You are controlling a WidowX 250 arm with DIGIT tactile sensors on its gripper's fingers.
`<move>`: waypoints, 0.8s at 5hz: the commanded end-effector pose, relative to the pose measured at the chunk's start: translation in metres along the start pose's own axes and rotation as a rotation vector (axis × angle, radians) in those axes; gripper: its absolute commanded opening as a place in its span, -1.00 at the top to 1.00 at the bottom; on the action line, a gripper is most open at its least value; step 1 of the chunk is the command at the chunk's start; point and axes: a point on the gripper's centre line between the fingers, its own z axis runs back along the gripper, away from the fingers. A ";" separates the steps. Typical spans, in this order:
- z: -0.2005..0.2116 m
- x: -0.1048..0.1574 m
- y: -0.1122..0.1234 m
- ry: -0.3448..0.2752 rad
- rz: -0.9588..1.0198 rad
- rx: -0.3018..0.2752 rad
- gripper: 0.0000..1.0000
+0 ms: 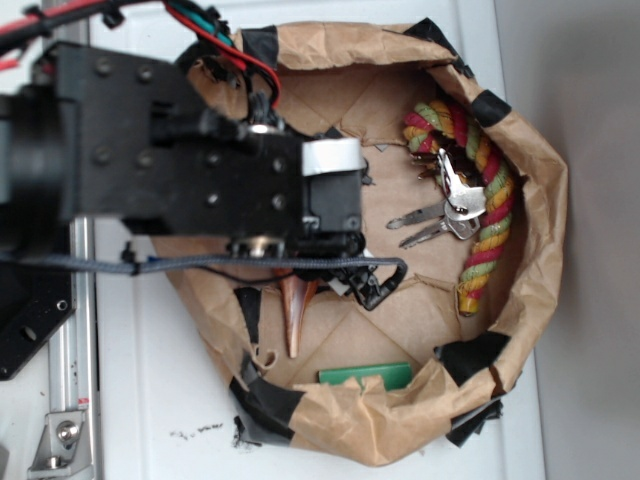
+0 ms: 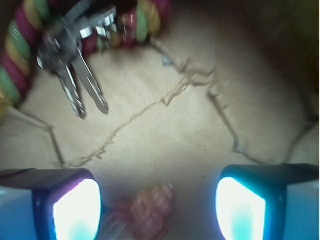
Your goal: Grab the shell.
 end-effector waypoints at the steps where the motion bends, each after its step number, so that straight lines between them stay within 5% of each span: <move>1: 0.032 -0.013 -0.010 0.005 0.033 -0.069 -1.00; 2: 0.026 -0.027 -0.006 0.052 0.167 -0.036 -1.00; 3: 0.008 -0.035 -0.013 0.078 0.216 -0.138 -1.00; 4: -0.016 -0.040 -0.020 0.097 0.204 -0.119 -1.00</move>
